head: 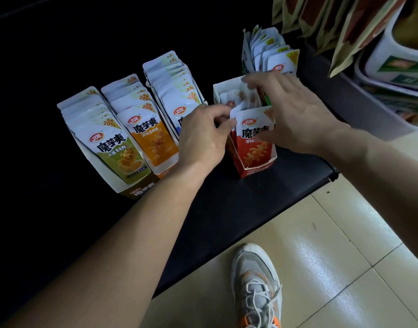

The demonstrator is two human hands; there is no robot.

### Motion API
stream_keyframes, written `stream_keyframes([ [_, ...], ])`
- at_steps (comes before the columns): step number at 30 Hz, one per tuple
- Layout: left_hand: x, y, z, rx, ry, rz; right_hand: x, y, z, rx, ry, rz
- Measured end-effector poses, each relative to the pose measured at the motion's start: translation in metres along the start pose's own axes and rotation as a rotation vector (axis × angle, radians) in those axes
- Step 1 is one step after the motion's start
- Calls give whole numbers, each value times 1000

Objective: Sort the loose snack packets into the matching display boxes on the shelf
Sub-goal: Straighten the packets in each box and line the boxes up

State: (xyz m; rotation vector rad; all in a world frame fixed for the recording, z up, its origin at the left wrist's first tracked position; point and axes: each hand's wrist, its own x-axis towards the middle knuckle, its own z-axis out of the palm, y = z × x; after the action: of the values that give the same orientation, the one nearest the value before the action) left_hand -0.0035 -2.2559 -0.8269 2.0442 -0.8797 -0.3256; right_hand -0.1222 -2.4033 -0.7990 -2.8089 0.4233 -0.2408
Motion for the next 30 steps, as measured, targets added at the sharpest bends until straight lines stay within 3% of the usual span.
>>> stream_keyframes([
  [3, -6, 1, -2, -74, -24, -3, 0, 0, 0, -122, -10, -65],
  [8, -23, -6, 4, -104, -62, -175, -6, 3, -14, -39, -147, 19],
  [12, -33, -7, 14, -104, -166, -287, -8, -1, -18, -46, -267, -16],
  [17, -35, -6, 20, -165, -186, -297, 5, -7, -8, -232, -124, -37],
  [21, -37, -8, 21, -193, -178, -300, 29, -14, 6, -353, -126, -54],
  [30, -36, -11, 18, -167, -192, -282, 34, -3, 28, -285, -143, -73],
])
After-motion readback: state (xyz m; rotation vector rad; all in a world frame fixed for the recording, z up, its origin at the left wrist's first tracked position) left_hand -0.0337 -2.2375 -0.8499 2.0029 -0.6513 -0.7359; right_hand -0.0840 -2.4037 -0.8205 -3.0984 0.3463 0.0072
